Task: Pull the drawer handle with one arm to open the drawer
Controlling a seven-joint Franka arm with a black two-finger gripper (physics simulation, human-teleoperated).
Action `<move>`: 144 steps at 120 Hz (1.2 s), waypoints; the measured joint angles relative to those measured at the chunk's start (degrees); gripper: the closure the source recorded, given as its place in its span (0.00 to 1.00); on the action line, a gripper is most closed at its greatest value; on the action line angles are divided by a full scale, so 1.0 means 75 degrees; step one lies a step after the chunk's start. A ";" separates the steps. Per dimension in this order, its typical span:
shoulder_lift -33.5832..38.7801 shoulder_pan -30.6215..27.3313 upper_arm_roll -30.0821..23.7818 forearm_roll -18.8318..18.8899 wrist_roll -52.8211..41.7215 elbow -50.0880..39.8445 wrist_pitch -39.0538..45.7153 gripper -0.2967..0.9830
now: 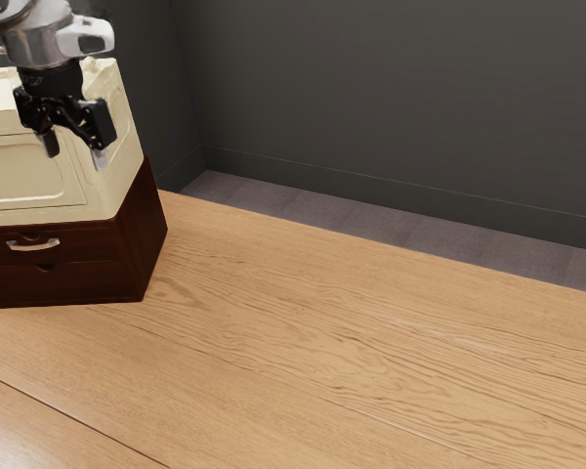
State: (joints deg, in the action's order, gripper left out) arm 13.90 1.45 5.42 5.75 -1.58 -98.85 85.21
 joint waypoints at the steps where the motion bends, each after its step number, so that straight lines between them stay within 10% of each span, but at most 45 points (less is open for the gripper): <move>1: 0.0051 0.0003 0.0002 -0.0001 0.0000 -0.0138 0.0081 0.23; 27: 0.0940 -0.0005 0.0272 -0.0001 0.1315 -0.2131 0.1615 0.23; 89: 0.1022 -0.0027 0.2324 0.0290 0.8960 -0.3159 0.2941 0.23; 144: 0.0857 -0.0056 0.3620 0.0948 1.2071 -0.4487 0.5881 0.23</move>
State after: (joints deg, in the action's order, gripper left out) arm 20.33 1.04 32.57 12.86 88.95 -132.50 129.31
